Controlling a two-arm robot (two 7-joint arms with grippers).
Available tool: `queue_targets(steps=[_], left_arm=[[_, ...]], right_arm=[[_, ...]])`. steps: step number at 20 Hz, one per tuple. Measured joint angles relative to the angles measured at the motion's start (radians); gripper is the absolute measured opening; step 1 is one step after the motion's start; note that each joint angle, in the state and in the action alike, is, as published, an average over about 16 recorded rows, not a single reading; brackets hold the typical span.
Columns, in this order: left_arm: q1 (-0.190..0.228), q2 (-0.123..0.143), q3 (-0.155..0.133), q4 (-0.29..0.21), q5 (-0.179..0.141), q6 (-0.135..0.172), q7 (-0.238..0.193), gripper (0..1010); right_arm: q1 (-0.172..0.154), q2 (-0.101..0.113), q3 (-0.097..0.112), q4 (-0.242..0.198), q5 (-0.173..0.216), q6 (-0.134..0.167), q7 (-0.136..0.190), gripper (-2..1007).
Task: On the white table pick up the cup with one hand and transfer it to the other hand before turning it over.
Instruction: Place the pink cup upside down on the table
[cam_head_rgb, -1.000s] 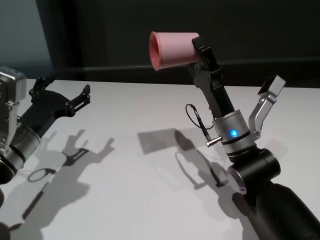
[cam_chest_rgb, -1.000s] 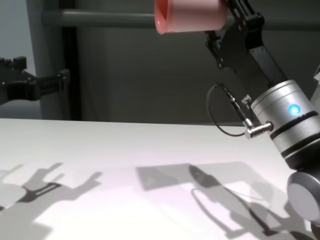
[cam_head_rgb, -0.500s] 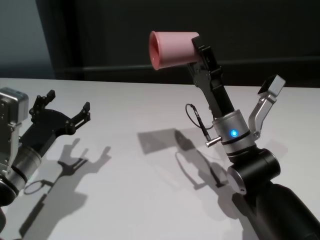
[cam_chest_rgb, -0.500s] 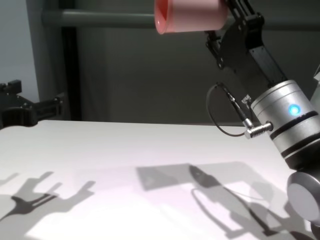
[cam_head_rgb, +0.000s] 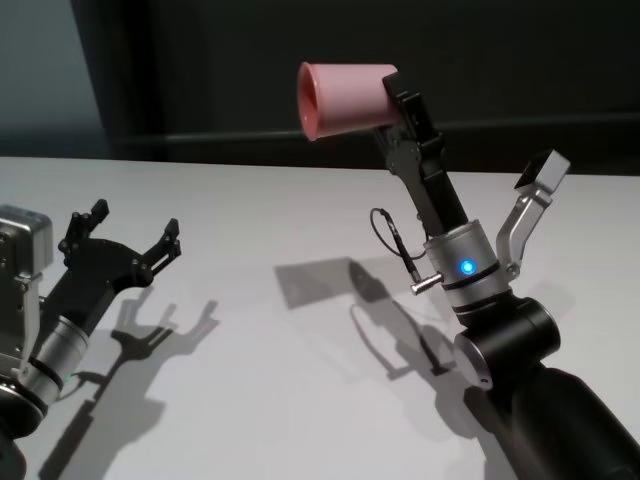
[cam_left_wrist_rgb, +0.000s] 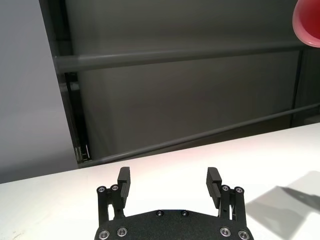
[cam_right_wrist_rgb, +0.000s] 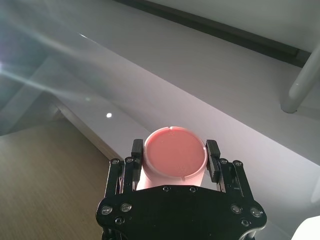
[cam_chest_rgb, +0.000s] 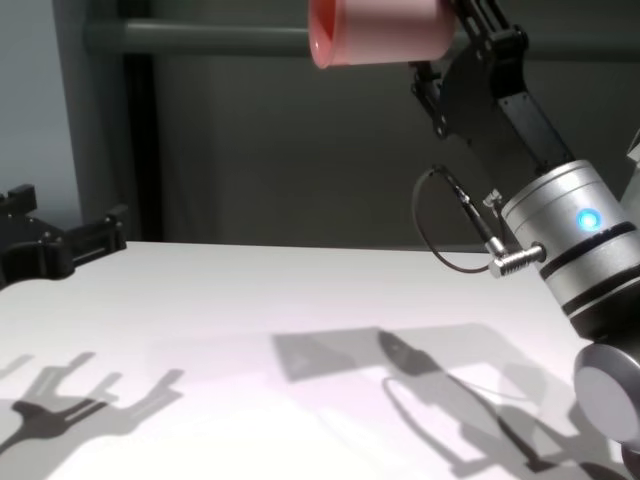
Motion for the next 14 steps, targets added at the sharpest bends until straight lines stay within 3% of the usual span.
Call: queue_targets(steps=[7, 14], left_arm=[[0.008, -0.028, -0.006, 0.013, 0.008, -0.022, -0.008, 1001], [-0.013, -0.049, 0.002, 0.035, 0.026, -0.032, -0.033, 1001]], right_arm=[[0.000, 0.000, 0.000, 0.000, 0.000, 0.000, 0.000, 733], [0.000, 0.000, 0.000, 0.000, 0.000, 0.000, 0.000, 733]])
